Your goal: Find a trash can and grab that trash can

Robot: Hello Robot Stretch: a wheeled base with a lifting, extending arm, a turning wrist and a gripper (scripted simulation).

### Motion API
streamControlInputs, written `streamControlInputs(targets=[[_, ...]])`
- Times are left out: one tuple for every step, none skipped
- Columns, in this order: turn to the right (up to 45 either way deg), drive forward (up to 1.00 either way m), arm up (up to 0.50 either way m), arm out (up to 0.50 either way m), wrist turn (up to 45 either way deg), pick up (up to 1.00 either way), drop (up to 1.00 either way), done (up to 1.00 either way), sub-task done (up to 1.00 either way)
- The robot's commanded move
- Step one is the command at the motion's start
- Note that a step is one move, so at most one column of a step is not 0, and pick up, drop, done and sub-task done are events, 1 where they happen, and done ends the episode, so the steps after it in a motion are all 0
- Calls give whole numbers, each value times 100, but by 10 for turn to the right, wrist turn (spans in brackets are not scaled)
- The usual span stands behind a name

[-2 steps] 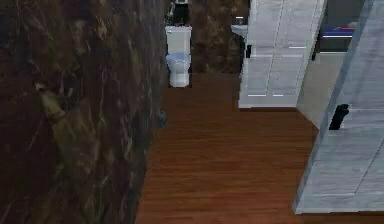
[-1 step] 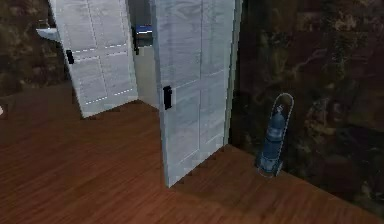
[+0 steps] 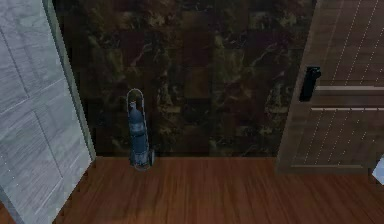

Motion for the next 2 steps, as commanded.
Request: streamControlInputs(targets=[[0,25,0,0,0,0,0,0,0],[-450,0,0,0,0,0,0,0,0]])
